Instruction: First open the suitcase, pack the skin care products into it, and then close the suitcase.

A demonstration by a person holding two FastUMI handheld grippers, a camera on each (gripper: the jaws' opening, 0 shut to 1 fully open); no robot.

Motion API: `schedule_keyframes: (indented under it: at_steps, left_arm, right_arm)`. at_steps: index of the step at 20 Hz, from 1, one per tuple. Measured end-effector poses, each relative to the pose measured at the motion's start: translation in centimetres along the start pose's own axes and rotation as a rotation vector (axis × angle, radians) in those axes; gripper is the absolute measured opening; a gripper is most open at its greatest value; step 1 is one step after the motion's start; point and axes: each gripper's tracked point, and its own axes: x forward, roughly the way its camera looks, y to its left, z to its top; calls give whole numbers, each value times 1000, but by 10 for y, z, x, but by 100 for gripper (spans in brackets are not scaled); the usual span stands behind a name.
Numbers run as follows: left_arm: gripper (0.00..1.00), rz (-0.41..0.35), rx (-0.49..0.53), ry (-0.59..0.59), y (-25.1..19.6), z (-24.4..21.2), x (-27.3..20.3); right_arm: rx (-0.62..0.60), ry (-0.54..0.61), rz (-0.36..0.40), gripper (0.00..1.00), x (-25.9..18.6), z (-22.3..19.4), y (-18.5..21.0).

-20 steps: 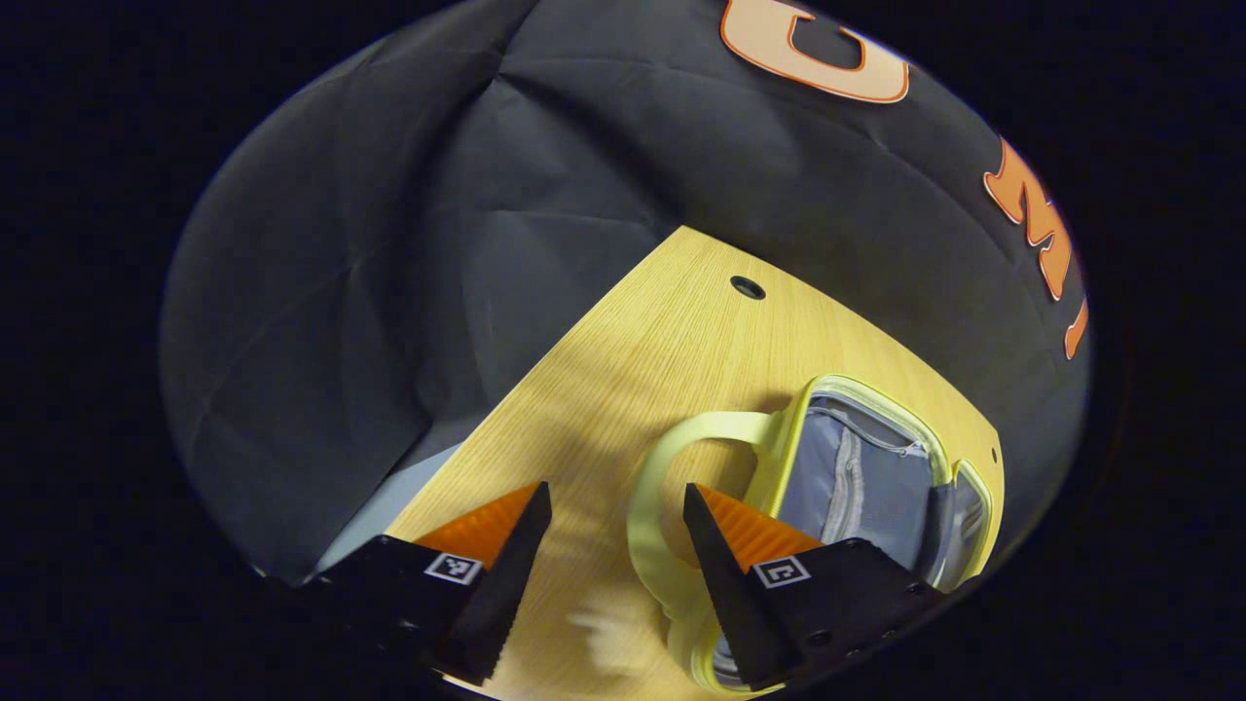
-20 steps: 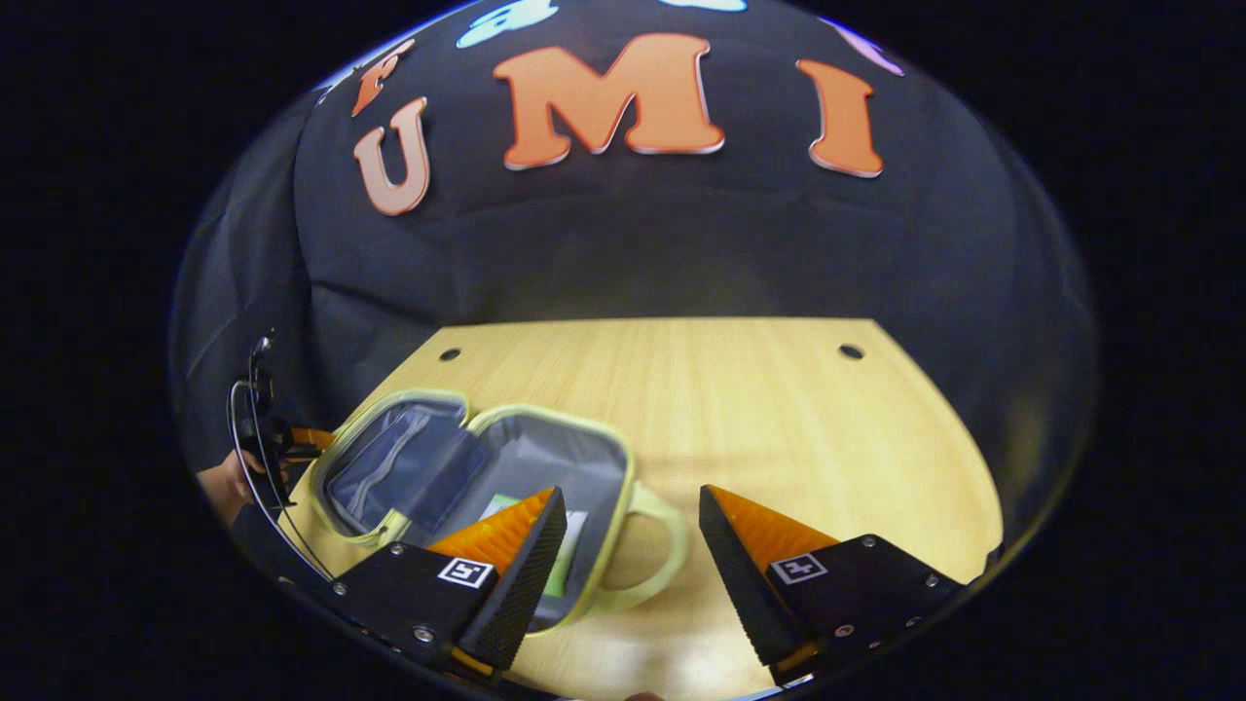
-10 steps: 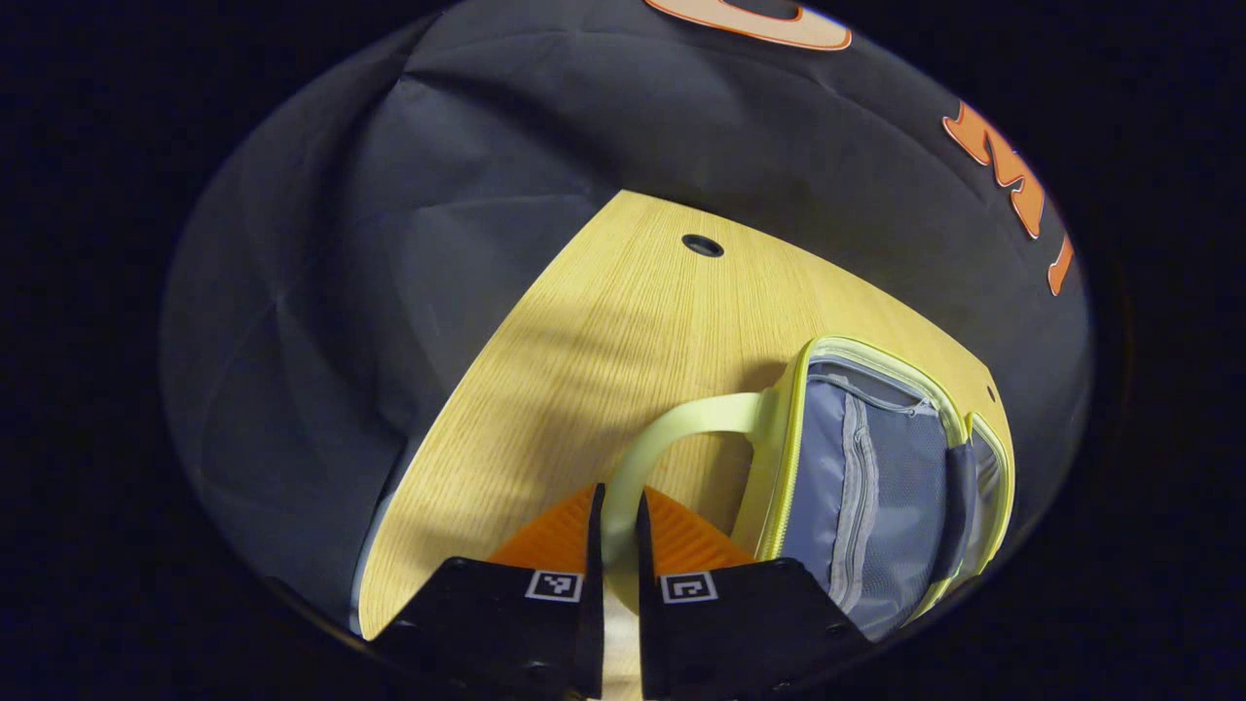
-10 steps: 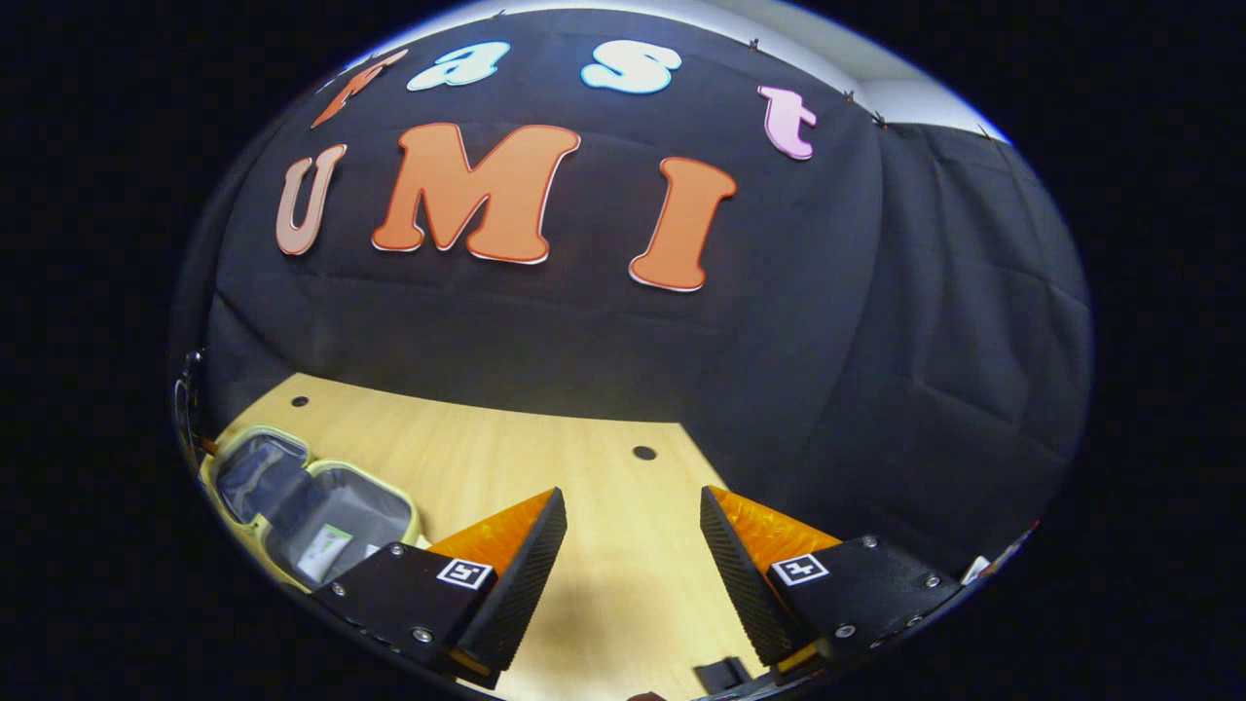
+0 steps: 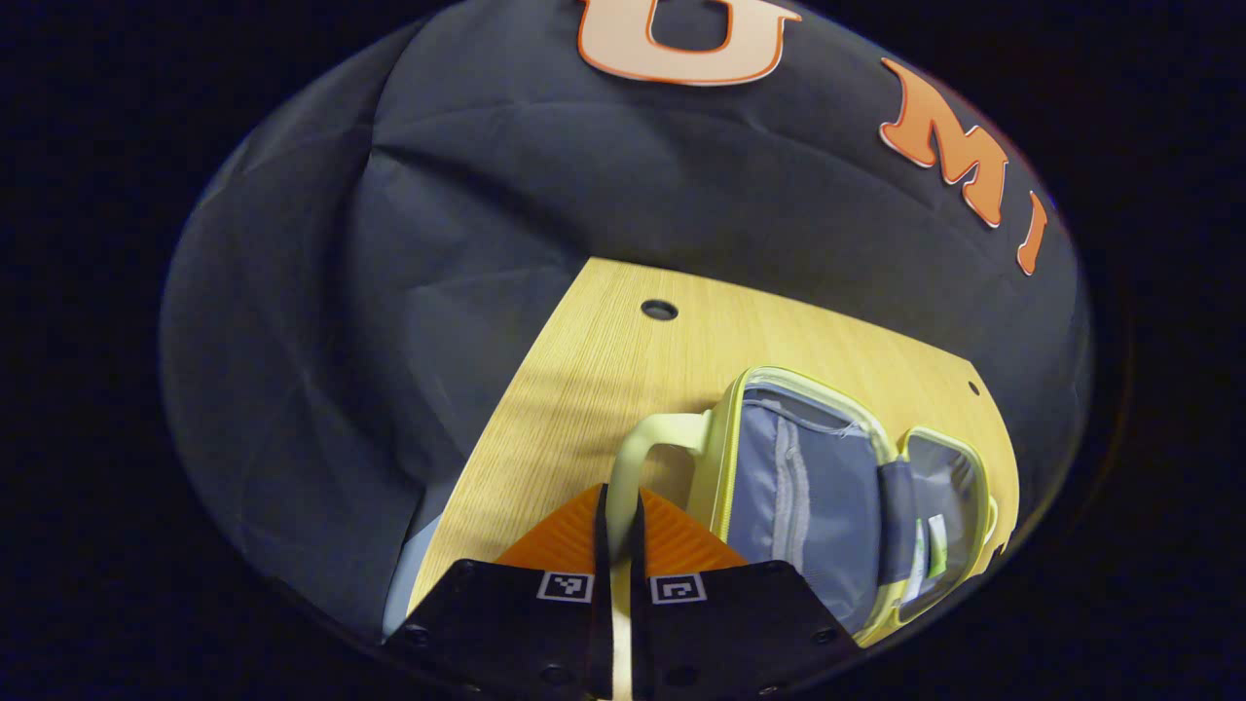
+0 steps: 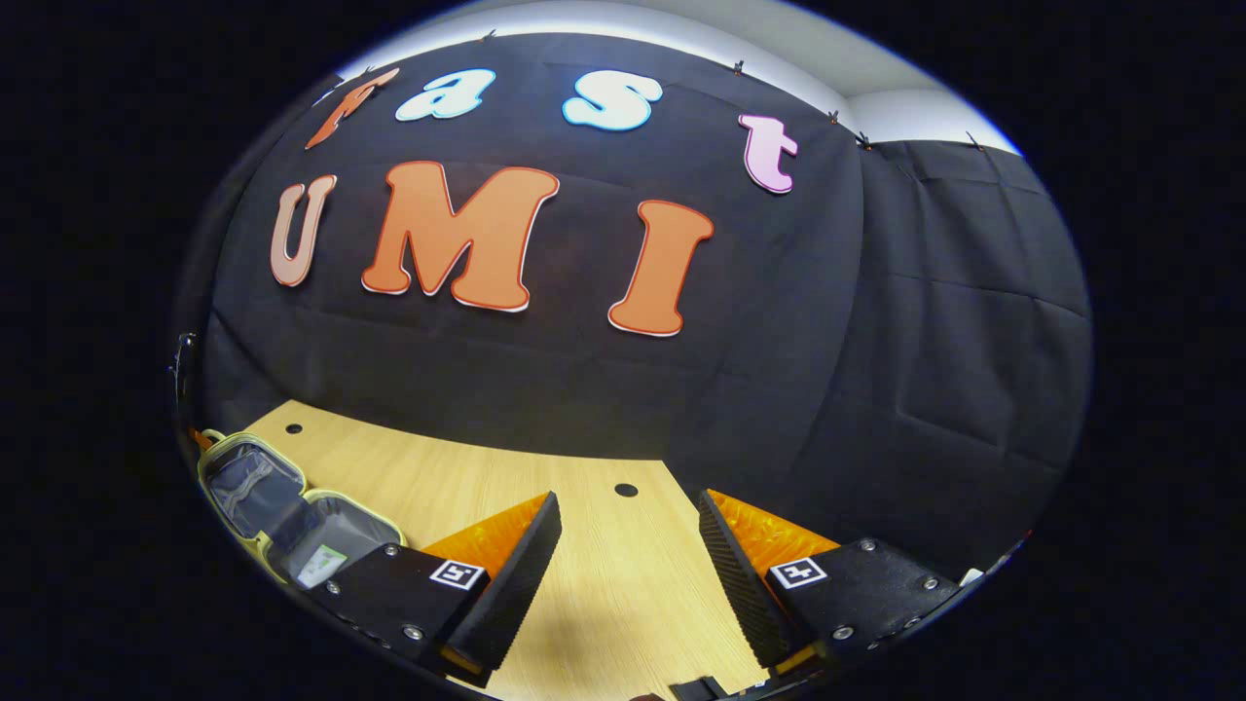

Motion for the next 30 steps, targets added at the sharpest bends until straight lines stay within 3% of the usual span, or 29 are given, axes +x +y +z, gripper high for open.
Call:
schedule_keyframes:
  at_steps: [3,6,11,16,18,19,20,21,25,30]
  left_arm:
    - [7,-36,4,-62,-23,24,-39]
    - [7,-110,35,-128,-55,46,-69]
    - [6,-188,34,-186,-104,74,-112]
    - [7,-301,63,-245,-183,93,-148]
    - [6,-339,87,-261,-217,92,-151]
    - [7,-363,94,-265,-235,92,-156]
    - [7,-391,105,-268,-254,90,-162]
    - [6,-421,118,-272,-274,89,-163]
    - [7,-500,135,-256,-339,73,-169]
    - [7,-596,154,-201,-411,38,-164]
  right_arm:
    - [-20,-42,26,91,-1,16,5]
    - [79,-57,115,91,-2,29,24]
    - [92,-132,152,91,-2,56,27]
    - [126,-249,201,92,-15,100,19]
    - [133,-274,209,88,-16,111,11]
    - [137,-292,221,95,-20,119,8]
    - [135,-313,233,92,-23,127,7]
    - [125,-332,237,95,-25,132,3]
    - [87,-370,267,91,-33,142,-2]
    - [62,-363,322,94,-31,126,10]
